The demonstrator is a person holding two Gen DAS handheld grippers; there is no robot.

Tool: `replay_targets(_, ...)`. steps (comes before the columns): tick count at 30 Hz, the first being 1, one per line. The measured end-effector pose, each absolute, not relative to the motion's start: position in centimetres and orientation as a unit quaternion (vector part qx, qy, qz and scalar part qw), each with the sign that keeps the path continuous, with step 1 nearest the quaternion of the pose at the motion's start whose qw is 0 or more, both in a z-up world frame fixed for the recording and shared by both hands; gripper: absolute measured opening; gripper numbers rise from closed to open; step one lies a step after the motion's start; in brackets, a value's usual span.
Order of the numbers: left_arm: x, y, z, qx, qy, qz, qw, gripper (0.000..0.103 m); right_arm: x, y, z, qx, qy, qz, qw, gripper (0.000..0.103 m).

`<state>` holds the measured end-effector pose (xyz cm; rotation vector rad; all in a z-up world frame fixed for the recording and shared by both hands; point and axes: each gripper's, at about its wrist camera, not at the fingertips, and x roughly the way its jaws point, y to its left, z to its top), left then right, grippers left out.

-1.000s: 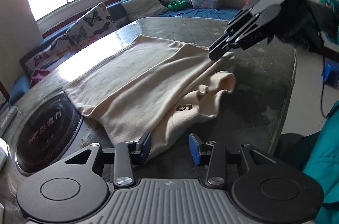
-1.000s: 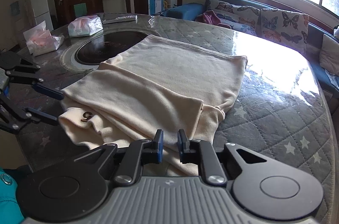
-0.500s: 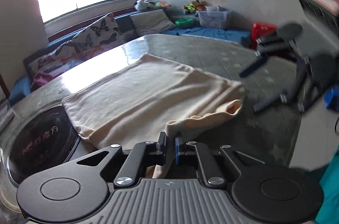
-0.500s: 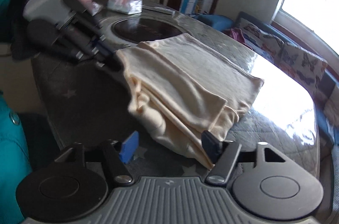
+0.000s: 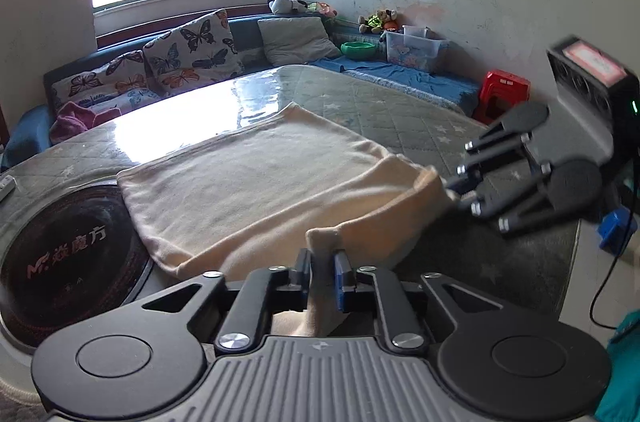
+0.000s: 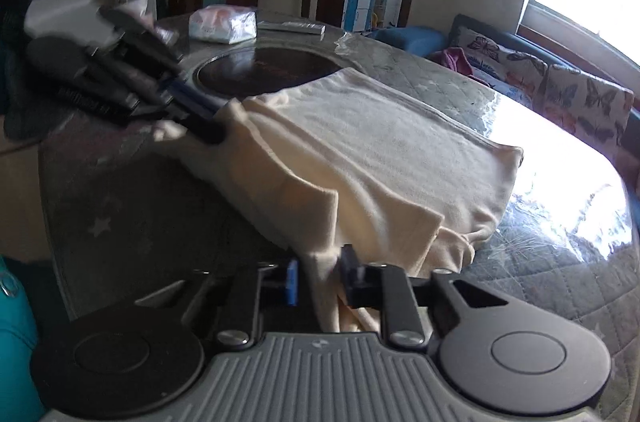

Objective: Fold clothes
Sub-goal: 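Lift the hem with both tools and fold it toward the collar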

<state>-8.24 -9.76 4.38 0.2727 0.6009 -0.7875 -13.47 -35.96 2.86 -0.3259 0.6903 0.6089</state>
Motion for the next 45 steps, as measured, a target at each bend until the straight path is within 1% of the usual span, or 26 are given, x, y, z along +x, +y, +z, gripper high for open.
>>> replay_targets(2,-9.1,-9.2,4.1,0.139,0.286,-0.378,0.87,0.037,-13.1,-36.4,3.4,-0.14,0.335,0.294,0.884,0.014)
replay_targets(4,-10.0,-9.0,3.7,0.155,0.282,-0.379,0.868,0.045,-12.6,-36.8,4.0,-0.121,0.336,0.293,0.887,0.013)
replay_targets(11,-11.2,-9.2,2.1,0.214,0.271,-0.36,0.867,0.045,-11.9,-37.4,5.5,-0.094,0.328,0.285,0.896,0.01)
replay_targets(12,-11.0,-9.2,1.9,0.218,0.27,-0.358,0.867,0.043,-12.0,-37.4,5.6,-0.093,0.326,0.285,0.896,0.01)
replay_targets(13,-10.9,-9.2,1.8,0.22,0.27,-0.357,0.867,0.027,-12.0,-37.3,5.6,-0.091,0.325,0.283,0.898,0.009)
replay_targets(14,-10.8,-9.1,1.7,0.222,0.269,-0.357,0.867,0.014,-12.0,-37.3,5.6,-0.089,0.324,0.282,0.899,0.008)
replay_targets(15,-10.8,-9.0,1.8,0.218,0.269,-0.357,0.868,0.012,-12.4,-37.3,5.8,-0.088,0.32,0.282,0.9,0.008)
replay_targets(16,-10.8,-8.7,1.9,0.211,0.269,-0.358,0.869,0.007,-12.8,-37.4,6.0,-0.087,0.317,0.282,0.901,0.008)
replay_targets(22,-12.4,-7.7,4.4,0.194,0.247,-0.372,0.874,0.005,-15.4,-37.7,7.1,-0.08,0.297,0.281,0.909,0.007)
replay_targets(32,-17.2,-5.5,9.2,0.146,0.237,-0.399,0.874,0.005,-20.1,-38.2,9.5,-0.071,0.271,0.286,0.917,0.007)
replay_targets(37,-15.2,-5.9,9.9,0.137,0.226,-0.385,0.884,0.005,-19.1,-38.1,10.9,-0.069,0.269,0.284,0.918,0.006)
replay_targets(45,-7.2,-7.6,9.7,0.136,0.224,-0.343,0.902,0.005,-10.7,-37.8,11.6,-0.07,0.272,0.281,0.917,0.006)
